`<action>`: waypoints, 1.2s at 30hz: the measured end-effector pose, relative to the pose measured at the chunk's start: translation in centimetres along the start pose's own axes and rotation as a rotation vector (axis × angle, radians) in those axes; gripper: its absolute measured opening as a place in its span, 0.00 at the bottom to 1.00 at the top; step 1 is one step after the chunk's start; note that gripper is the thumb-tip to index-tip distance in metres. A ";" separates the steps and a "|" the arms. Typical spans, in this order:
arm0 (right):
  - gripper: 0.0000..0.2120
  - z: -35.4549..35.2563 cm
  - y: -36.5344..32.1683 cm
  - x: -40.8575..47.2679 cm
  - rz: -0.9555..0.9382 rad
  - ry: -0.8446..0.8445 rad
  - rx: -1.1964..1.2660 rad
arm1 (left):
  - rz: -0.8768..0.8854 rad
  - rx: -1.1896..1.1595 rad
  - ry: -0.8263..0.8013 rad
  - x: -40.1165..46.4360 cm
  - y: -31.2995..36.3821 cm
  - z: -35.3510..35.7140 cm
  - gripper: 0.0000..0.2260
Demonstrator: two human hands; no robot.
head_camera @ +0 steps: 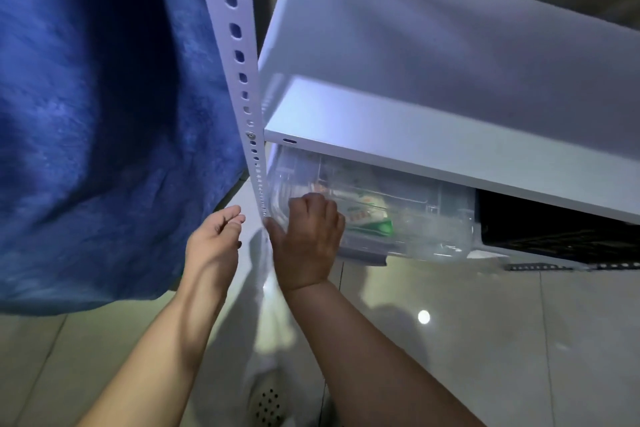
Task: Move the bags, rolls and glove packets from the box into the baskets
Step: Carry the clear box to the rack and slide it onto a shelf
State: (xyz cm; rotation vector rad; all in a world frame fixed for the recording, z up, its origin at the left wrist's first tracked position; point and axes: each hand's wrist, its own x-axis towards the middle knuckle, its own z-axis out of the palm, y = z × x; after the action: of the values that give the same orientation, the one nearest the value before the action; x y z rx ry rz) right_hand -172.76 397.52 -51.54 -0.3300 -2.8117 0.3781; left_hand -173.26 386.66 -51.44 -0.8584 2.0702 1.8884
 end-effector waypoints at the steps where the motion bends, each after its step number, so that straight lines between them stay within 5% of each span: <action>1: 0.17 0.3 -0.4 0.3 0.017 -0.029 0.002 | -0.007 0.000 -0.001 0.1 -0.1 -0.4 0.12; 5: 0.16 0.8 -0.7 0.4 0.032 -0.124 0.069 | -0.041 0.046 0.000 0.2 -0.2 -1.2 0.11; 10: 0.14 -0.2 2.1 -0.9 0.002 0.027 0.228 | -0.071 0.063 -0.075 -0.9 0.6 0.2 0.13; 12: 0.16 -1.2 4.7 -1.6 0.274 0.122 0.262 | -0.093 0.088 -0.145 -1.6 1.3 1.4 0.13; 15: 0.19 -3.3 9.5 -2.4 0.951 0.308 0.312 | -0.153 -0.032 -0.237 -2.5 2.0 3.5 0.03; 18: 0.13 -5.6 13.7 -1.3 1.347 0.455 0.625 | -0.202 -0.110 -0.234 -2.7 1.8 5.2 0.11; 21: 0.04 -6.3 16.3 0.4 1.279 0.310 0.949 | -0.173 -0.114 -0.135 -2.9 1.9 6.7 0.10; 29: 0.15 -5.0 20.0 3.7 1.249 0.186 1.093 | -0.135 -0.144 -0.030 -0.7 2.9 10.1 0.03; 36: 0.10 -5.2 21.1 3.9 1.139 0.090 1.163 | -0.147 -0.094 0.007 -0.4 3.0 10.6 0.06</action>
State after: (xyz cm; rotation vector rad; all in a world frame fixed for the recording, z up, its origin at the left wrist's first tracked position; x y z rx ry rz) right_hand -170.89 419.46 -51.87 -1.4687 -1.5583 1.9287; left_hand -176.96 396.98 -50.42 -1.0110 1.8785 1.9193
